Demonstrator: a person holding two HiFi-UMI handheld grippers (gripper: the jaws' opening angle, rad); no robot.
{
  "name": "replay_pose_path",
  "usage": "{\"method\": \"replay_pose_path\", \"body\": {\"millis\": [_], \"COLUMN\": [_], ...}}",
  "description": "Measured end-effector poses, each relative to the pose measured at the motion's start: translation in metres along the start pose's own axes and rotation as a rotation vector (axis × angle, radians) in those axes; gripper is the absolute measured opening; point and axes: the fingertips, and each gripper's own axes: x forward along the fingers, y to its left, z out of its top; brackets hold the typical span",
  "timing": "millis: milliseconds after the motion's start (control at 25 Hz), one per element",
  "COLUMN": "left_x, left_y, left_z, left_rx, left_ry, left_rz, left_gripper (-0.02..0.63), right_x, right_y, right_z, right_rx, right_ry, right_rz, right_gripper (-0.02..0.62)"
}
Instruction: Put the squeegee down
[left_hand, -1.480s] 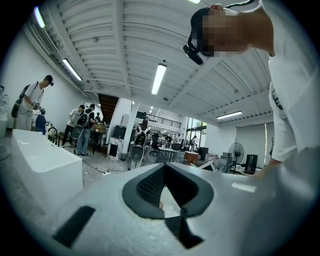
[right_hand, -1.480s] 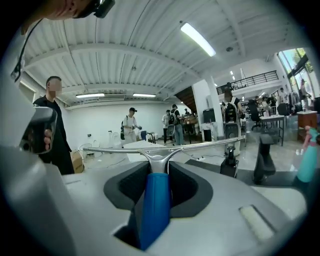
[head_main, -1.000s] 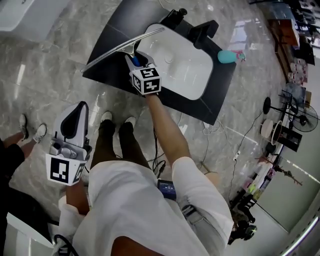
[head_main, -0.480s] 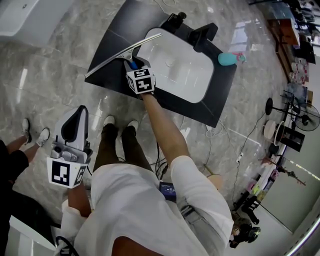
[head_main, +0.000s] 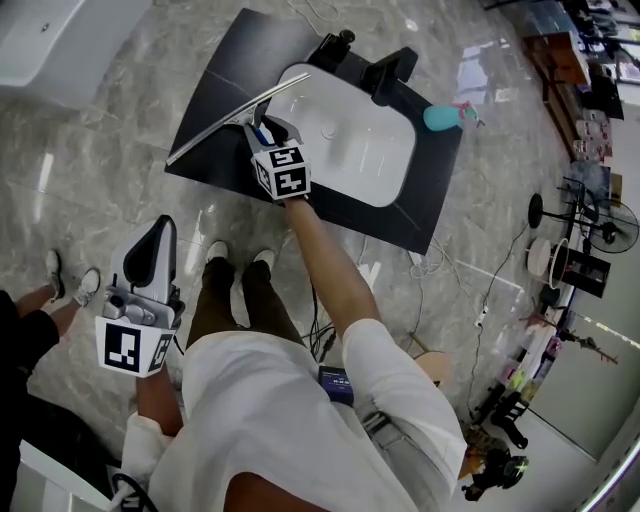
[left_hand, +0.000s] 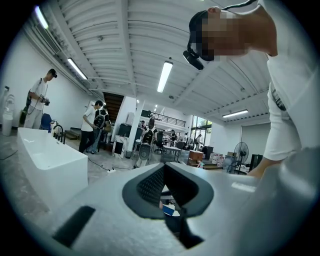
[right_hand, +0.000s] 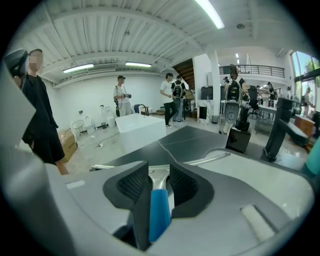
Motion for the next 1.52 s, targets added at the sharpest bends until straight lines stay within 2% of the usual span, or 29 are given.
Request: {"method": "replay_pose_path", "body": {"millis": [200,440,640,960,1200,1360,1520], "left_x": [0.005,0.016,0.022,0.029,0.027,0.026,0.022], "left_y": [-0.017,-0.045,-0.076,-0.126,-0.147,-0.155,-0.164], "left_z": [0.014,0.037,0.051,0.063,0.055,0.061,0.067], "left_rx": [0.02,0.056,0.087,0.126,0.13,0.136,0.148], "left_ry": [-0.02,-0.044,-0.059,-0.068,-0.042,-0.052,-0.066], "left_rz": [-0.041,-0.098,-0.161,-0.266,-0.301,-0.309,-0.32], "left_gripper": [0.006,0.006,0.006,0.006,0.006,0.006,0.006], "right_x": [-0.069,-0.192,-0.309,-0.464,-0.532,-0.543,-0.543], "right_y": [0.01,0.03,0.031,0.029,0.021,0.011,0.009], "right_z": [0.039,0.081,0.111,0.137,0.124,0.118,0.116], "right_rx": [-0.03,-0.054,-0.055,-0.091,-0.082,-0.056,-0.032], "right_ry": [-0.142,-0.315,-0.473,-0.64,-0.672,-0.691,-0.71], "right_rz": [0.008,0.003,-0.077,-0.258,-0.381,-0.429,-0.439], "right_gripper": [0.143,0.137,0.132,0.115,0.077,0.051,0.014]}}
